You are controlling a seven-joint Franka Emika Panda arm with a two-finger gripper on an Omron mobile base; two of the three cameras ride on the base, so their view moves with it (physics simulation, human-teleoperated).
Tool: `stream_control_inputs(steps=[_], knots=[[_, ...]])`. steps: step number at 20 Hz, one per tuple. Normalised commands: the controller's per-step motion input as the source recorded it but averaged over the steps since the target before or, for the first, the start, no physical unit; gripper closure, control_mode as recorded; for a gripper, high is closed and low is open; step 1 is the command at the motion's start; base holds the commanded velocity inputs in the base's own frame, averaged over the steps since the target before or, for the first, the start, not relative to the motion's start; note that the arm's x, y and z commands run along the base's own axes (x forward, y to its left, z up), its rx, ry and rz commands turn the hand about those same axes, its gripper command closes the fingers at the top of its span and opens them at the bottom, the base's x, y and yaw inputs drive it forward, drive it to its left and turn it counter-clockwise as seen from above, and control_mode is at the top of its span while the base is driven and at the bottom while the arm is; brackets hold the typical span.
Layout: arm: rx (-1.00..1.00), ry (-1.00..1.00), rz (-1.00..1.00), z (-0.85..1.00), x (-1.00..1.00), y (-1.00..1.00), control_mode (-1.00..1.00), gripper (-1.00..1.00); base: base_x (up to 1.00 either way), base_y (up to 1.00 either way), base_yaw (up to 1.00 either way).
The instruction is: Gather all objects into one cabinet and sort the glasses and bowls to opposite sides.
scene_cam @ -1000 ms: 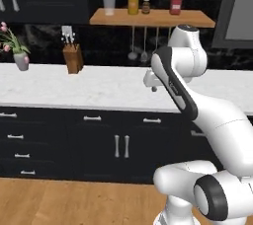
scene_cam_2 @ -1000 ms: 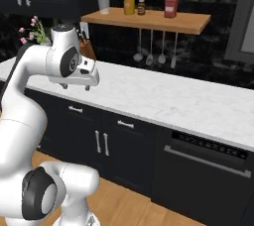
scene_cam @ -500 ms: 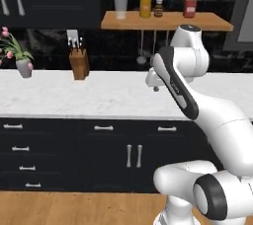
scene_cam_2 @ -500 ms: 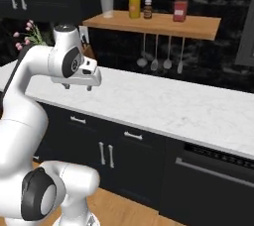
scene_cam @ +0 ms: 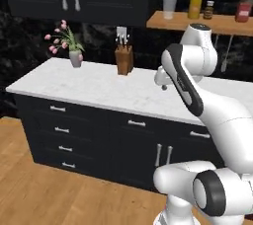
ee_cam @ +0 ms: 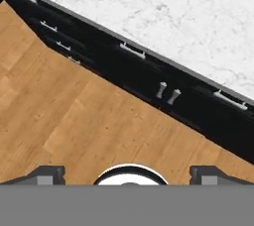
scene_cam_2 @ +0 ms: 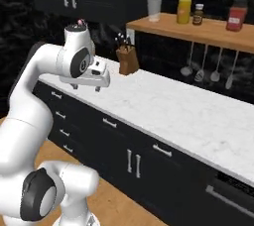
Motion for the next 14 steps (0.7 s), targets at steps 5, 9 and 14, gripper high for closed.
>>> stream_control_inputs(steps=[5, 9, 14], knots=[[0.0, 0.0, 0.0, 0.0, 0.0, 0.0, 1.0, -1.0, 0.0, 0.0, 0.97], [0.0, 0.0, 0.0, 0.0, 0.0, 0.0, 1.0, -1.0, -0.06, 0.0, 1.0], [0.0, 0.0, 0.0, 0.0, 0.0, 0.0, 1.0, -1.0, -0.13, 0.0, 1.0]])
